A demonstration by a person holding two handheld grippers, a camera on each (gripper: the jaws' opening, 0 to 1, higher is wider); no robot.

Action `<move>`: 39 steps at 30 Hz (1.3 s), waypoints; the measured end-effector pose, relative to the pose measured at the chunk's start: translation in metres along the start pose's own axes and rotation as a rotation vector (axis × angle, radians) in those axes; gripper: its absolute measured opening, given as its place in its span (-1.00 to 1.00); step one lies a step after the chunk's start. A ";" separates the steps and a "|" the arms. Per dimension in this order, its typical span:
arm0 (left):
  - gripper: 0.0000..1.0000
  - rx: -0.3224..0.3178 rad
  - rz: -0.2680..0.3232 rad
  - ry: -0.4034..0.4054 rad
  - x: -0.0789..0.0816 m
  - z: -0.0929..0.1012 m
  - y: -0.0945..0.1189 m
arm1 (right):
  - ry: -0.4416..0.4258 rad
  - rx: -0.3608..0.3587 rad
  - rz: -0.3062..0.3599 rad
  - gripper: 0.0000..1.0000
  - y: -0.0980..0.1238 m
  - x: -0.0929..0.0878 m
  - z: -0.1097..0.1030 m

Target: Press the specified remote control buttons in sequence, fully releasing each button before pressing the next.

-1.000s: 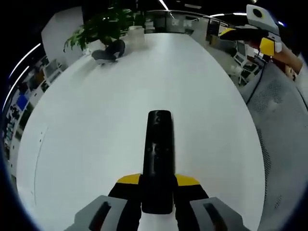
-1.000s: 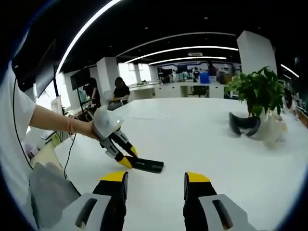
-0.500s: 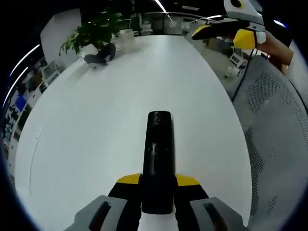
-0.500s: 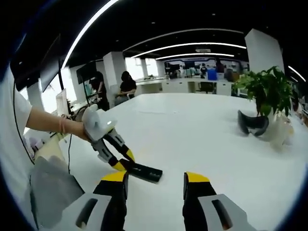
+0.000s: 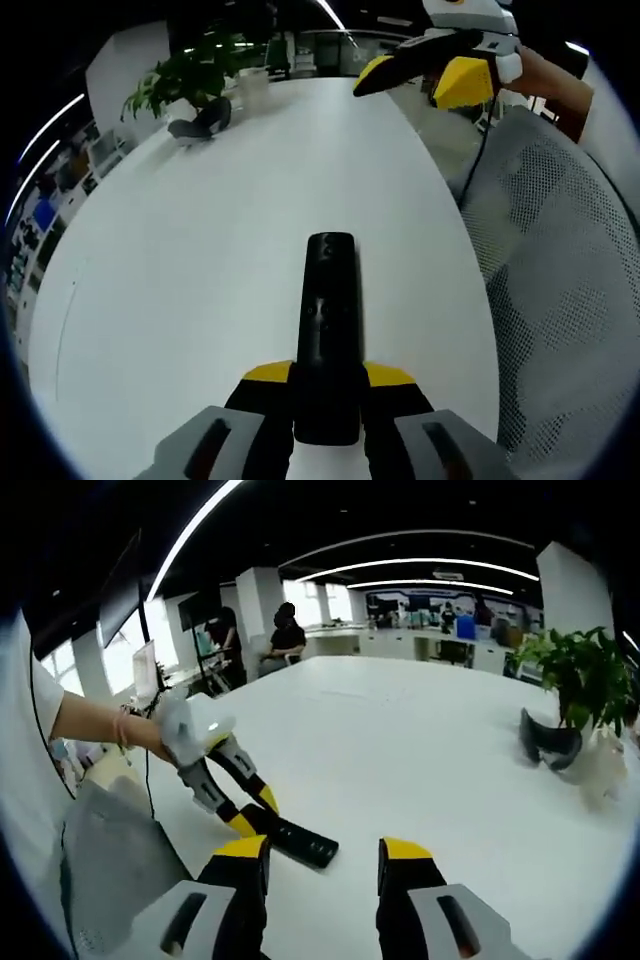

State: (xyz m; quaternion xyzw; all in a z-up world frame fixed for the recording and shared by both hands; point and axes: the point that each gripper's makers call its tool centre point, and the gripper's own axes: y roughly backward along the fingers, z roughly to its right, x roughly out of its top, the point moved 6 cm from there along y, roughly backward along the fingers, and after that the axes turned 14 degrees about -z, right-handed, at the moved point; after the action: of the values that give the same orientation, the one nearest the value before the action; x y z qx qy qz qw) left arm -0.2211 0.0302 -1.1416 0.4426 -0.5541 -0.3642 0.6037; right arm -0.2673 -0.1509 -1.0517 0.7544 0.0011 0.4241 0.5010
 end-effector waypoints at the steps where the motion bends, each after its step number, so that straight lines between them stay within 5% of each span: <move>1: -0.51 0.000 0.002 -0.003 0.000 0.002 0.000 | 0.012 0.014 -0.022 -0.21 -0.003 -0.002 -0.001; 10: -0.51 -0.010 0.011 -0.019 -0.005 0.017 0.002 | 0.098 0.109 -0.156 -0.26 -0.021 -0.020 -0.010; 19: -0.51 -0.020 0.019 -0.043 -0.011 0.036 0.004 | 0.324 0.175 -0.313 -0.46 -0.033 -0.029 -0.026; 39: -0.51 -0.041 0.029 -0.096 -0.015 0.057 0.006 | 0.642 0.237 -0.484 -0.89 -0.030 -0.029 -0.033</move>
State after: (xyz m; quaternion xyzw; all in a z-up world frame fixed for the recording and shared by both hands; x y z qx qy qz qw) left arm -0.2793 0.0392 -1.1418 0.4041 -0.5813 -0.3874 0.5905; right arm -0.2943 -0.1237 -1.0886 0.6141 0.3835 0.5047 0.4702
